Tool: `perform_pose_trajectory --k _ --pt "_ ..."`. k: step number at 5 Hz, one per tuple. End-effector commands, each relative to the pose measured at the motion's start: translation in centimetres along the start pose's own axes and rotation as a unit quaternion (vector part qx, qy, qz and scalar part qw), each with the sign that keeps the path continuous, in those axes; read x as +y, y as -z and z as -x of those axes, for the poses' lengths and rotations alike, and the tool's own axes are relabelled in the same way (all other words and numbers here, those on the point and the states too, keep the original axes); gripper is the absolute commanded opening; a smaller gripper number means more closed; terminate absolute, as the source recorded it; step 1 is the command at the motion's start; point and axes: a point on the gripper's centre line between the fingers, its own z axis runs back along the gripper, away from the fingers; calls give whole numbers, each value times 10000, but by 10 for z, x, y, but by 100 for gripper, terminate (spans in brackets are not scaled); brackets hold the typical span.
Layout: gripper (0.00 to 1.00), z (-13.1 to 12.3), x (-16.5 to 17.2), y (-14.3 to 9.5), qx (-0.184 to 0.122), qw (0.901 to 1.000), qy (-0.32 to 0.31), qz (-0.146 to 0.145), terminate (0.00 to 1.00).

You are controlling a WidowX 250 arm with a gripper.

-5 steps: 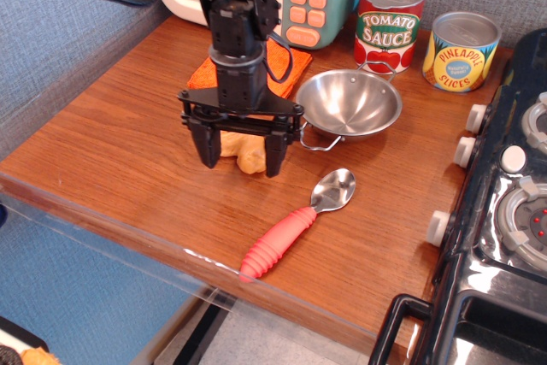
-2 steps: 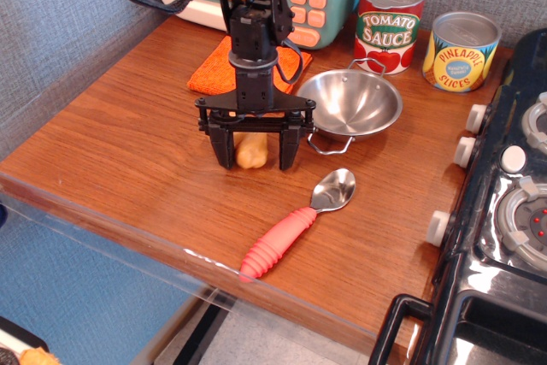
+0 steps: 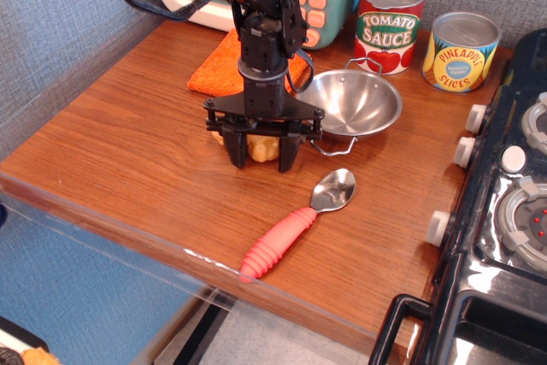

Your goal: Put the chicken wing on the red cloth.

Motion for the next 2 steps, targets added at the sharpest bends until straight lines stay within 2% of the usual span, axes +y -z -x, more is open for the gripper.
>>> perform_pose_trajectory --k 1,2 --pt "0 -16 16 -71 -667 9972 117 315 0" --pt "0 -26 24 -94 -821 9955 63 473 0"
